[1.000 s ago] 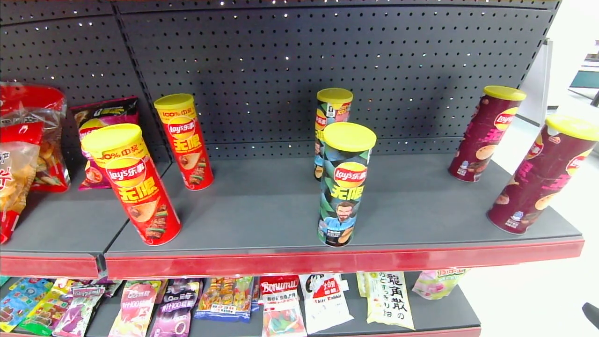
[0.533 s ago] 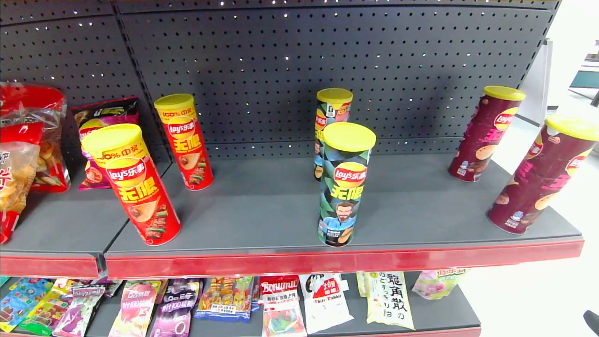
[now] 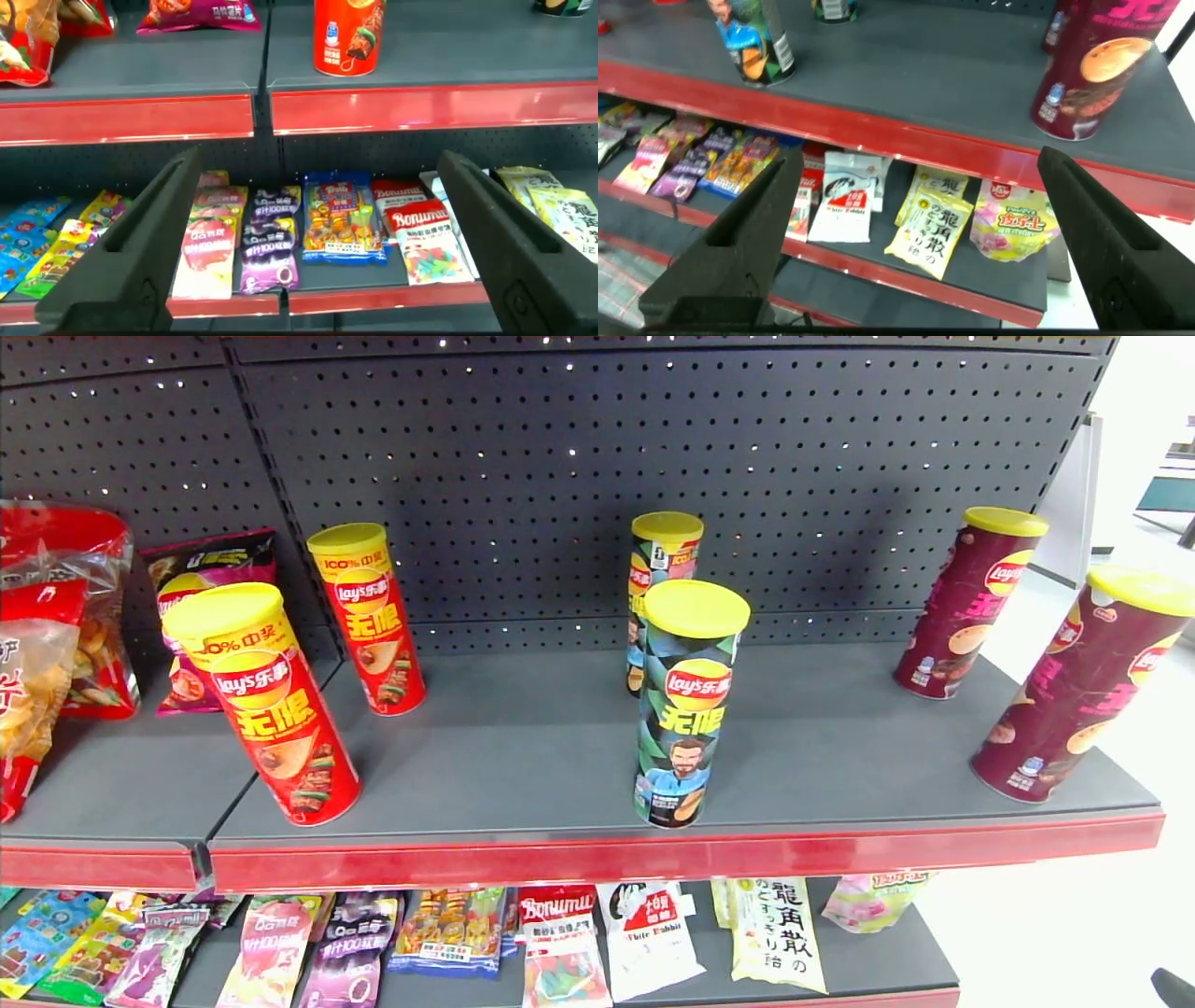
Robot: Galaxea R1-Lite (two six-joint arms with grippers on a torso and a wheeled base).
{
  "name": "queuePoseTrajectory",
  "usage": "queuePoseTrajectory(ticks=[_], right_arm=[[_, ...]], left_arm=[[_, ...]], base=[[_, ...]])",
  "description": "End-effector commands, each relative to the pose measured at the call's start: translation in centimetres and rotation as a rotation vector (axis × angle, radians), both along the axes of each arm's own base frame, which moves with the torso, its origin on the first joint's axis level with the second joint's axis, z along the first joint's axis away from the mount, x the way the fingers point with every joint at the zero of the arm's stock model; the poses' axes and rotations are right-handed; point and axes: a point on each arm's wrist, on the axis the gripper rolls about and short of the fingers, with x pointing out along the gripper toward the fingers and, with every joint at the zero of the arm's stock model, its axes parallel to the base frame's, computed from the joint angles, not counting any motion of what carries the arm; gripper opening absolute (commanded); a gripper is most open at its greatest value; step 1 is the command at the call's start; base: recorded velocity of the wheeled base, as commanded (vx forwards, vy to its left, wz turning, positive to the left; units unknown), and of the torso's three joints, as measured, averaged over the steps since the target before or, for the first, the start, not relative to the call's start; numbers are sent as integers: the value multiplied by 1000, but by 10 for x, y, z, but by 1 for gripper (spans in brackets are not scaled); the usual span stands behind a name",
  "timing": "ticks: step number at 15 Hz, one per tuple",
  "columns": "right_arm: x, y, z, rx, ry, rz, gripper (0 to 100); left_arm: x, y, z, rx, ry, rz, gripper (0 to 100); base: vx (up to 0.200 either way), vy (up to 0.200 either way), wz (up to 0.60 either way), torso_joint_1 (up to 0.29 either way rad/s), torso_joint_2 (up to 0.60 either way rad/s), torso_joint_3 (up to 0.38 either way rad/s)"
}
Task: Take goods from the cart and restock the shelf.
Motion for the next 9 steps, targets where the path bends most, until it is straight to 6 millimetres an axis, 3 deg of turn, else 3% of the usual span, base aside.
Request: queuePoseTrajectory(ticks=[1, 5, 8, 9], right_arm=[[24, 6, 3, -24, 113, 79, 100], [52, 18, 7, -41, 208, 160, 100], [89, 34, 2, -54, 285, 211, 100], [89, 35, 2, -53, 282, 213, 100]], left_arm=[[0, 0, 0, 1, -3, 0, 100], [0, 0, 0, 1, -3, -1, 100], [0, 0, 0, 1, -3, 0, 100], [0, 0, 0, 1, -3, 0, 100]], base=[[0, 0, 0, 0, 0, 0], [0, 0, 0, 0, 0, 0], [0, 0, 0, 0, 0, 0], [0, 0, 0, 0, 0, 0]])
